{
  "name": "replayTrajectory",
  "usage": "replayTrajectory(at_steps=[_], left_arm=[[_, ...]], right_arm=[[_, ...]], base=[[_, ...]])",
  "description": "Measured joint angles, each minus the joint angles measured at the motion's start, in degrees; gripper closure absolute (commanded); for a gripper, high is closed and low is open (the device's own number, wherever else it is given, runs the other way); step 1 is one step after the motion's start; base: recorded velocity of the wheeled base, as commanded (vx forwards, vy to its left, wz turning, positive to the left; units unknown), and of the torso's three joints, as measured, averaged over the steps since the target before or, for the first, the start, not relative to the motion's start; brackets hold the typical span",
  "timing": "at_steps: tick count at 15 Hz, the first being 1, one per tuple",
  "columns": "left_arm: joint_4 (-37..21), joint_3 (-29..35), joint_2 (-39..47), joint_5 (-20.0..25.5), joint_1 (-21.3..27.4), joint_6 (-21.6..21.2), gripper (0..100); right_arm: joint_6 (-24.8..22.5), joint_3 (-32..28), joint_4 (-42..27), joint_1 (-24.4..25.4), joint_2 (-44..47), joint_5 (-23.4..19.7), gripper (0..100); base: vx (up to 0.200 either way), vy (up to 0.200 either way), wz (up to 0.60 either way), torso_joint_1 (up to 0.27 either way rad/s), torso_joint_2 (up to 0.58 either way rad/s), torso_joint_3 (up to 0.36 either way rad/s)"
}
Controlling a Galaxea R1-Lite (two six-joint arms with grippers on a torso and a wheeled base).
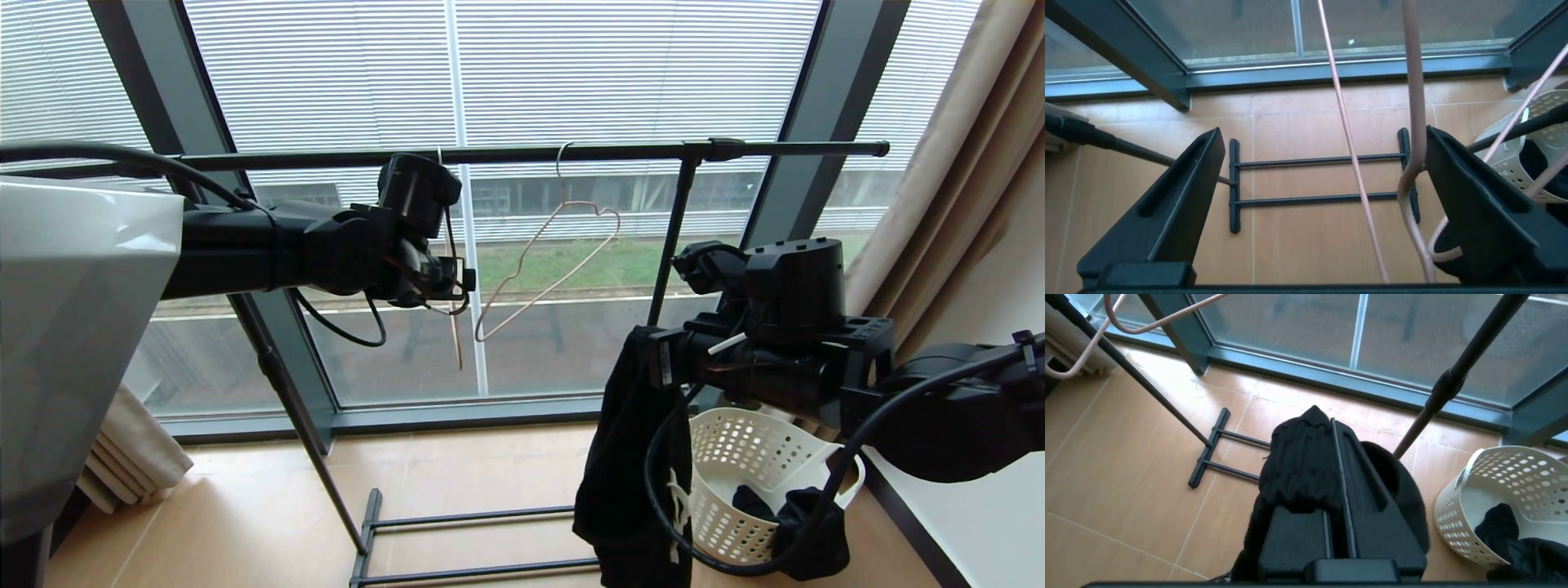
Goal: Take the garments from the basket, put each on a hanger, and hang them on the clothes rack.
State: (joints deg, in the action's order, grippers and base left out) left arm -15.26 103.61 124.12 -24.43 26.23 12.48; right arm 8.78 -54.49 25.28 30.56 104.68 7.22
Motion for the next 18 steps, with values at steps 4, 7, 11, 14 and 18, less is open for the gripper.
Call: replayTrajectory(at_steps=[4,7,11,14,18], left_arm=[[0.0,1.52,1.12,-2.69,0.17,0.02,0],[-0.06,0.88,1.15,-3.05,-0.49,0.89,0],[-0.04,1.29,1.18,-3.01,-0.49,0.78,0],[-0.06,3.89,2.26,-2.99,0.06,0.21,0],[-0.12,7.72,5.12,-2.96,1.05,-0.44,0]], right_arm=[[0.0,0.0,0.04,0.0,0.17,0.0,100],[0.0,0.0,0.04,0.0,0.26,0.0,100],[0.02,0.09,0.06,0.0,0.28,0.02,100],[0.0,0.11,0.06,0.0,0.28,0.0,100],[0.0,0.11,0.09,0.0,0.28,0.0,100]], base=[[0.0,0.0,0.0,0.0,0.0,0.0],[0.0,0.0,0.0,0.0,0.0,0.0],[0.0,0.0,0.0,0.0,0.0,0.0],[0.0,0.0,0.0,0.0,0.0,0.0],[0.0,0.0,0.0,0.0,0.0,0.0]])
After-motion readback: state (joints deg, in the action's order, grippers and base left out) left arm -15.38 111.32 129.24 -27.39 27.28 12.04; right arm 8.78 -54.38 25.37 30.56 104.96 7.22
